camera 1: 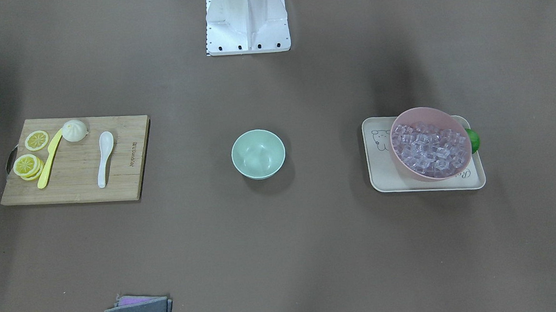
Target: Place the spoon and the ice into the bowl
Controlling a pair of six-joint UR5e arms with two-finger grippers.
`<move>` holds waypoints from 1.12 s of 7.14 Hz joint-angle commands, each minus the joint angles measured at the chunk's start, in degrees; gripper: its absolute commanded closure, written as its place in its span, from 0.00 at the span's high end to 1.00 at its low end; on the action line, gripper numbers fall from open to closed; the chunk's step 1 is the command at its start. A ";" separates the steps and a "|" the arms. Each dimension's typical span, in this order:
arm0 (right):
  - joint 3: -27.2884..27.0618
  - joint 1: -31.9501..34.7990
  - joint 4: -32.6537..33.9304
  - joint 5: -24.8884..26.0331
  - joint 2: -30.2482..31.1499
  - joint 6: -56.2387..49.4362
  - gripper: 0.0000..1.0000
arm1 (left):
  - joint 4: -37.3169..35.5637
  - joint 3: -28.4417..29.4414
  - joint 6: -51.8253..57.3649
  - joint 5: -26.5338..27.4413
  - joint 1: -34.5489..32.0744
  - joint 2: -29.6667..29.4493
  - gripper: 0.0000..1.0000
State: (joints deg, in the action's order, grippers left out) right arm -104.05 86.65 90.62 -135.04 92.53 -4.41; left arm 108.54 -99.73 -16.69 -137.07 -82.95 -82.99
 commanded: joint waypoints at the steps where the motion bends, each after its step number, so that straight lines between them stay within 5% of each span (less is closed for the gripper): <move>1: 1.90 0.10 0.00 1.18 -0.33 0.10 1.00 | -0.17 -0.81 0.51 0.05 -0.02 0.46 0.99; 8: 1.92 2.39 0.09 0.65 1.17 0.10 1.00 | 0.35 -0.20 -2.29 -0.66 0.16 0.28 0.97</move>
State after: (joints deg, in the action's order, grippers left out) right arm -102.29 89.02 90.70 -134.34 93.90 -4.38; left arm 108.86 -99.69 -18.87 -137.53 -82.80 -82.72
